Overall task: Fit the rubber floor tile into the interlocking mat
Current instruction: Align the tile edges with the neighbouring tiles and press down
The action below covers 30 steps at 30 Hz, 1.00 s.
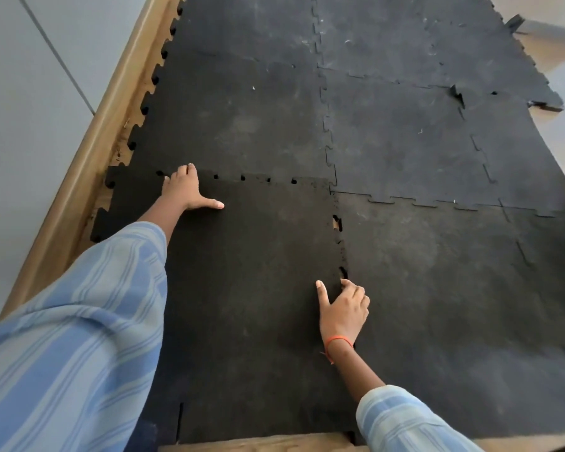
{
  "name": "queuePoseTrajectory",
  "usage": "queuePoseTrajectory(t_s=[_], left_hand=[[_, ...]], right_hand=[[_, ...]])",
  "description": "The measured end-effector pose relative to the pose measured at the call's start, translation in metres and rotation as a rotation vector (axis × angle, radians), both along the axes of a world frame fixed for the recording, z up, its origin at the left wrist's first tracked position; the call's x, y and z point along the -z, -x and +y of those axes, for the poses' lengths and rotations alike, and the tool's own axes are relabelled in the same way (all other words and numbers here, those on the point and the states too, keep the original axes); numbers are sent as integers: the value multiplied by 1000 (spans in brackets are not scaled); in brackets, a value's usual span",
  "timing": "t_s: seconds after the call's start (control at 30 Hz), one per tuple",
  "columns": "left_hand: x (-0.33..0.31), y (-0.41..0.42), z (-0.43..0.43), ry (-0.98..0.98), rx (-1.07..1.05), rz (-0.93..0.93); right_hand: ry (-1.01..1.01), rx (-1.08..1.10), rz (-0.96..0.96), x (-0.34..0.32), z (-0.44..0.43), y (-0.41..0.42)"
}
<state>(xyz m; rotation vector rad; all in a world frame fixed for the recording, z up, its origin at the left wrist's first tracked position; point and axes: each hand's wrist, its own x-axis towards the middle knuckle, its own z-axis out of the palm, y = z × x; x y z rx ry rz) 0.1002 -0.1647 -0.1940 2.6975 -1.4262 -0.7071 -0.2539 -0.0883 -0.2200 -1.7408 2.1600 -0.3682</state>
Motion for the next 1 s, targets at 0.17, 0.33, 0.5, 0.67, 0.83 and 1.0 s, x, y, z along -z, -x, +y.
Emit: queuePoseTrajectory(t_s=[0.17, 0.33, 0.5, 0.67, 0.83, 1.0], left_hand=[[-4, 8, 7, -6, 43, 20], [2, 9, 14, 60, 21, 111], [13, 11, 30, -29, 1, 18], [21, 16, 40, -15, -23, -17], [25, 15, 38, -24, -22, -17], [28, 15, 36, -41, -34, -13]], right_hand=[[58, -4, 36, 4, 21, 5], [93, 9, 10, 10, 13, 0], [98, 245, -234, 2, -26, -9], [141, 208, -427, 6, -56, -24], [141, 146, -394, 12, -67, -29], [95, -51, -120, 21, -66, -28]])
